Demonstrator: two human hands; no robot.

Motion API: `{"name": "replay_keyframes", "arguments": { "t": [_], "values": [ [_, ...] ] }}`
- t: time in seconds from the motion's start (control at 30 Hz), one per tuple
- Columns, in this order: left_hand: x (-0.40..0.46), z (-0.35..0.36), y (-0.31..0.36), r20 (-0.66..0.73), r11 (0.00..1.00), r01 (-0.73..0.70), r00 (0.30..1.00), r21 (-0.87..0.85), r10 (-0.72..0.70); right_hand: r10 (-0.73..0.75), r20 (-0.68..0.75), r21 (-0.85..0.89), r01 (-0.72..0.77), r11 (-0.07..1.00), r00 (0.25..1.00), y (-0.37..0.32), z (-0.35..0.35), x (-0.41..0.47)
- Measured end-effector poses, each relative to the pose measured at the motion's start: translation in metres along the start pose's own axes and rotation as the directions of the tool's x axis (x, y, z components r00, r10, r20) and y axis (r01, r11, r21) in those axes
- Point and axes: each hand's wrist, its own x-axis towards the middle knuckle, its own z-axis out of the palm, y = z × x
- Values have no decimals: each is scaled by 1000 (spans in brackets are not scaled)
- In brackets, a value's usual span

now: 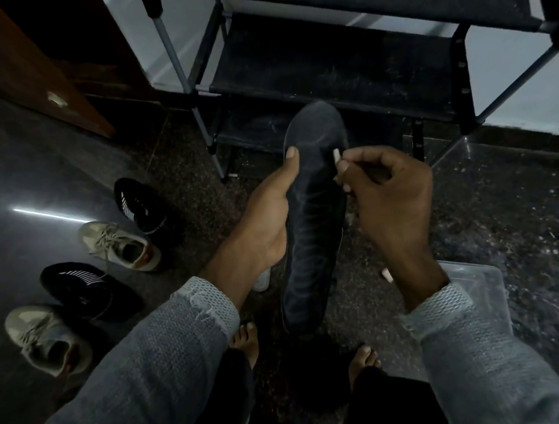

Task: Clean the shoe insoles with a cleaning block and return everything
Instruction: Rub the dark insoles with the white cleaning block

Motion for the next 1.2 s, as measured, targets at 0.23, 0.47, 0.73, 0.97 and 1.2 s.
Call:
{"name": "replay_keyframes", "arguments": {
  "t": [0.23,0.47,0.73,0.97,1.2],
  "values": [
    [0,-2,4,-59,998,-69,996,-8,68,-195,80,-323,211,923,977,6,4,-7],
    [-1,-3,6,-69,988,-61,996,-139,52,-275,239,-283,338,898,931,-3,24,-29],
    [-1,-1,5,-59,987,-32,998,-158,23,-232,142,-333,267,904,962,-1,12,-15],
    [0,-4,8,-126,991,-38,992,-126,22,-270,329,-294,370,882,905,-7,28,-34],
    [1,0,2,-43,986,11,999,-167,-18,-251,146,-359,288,888,957,1,14,-12]
  ]
}}
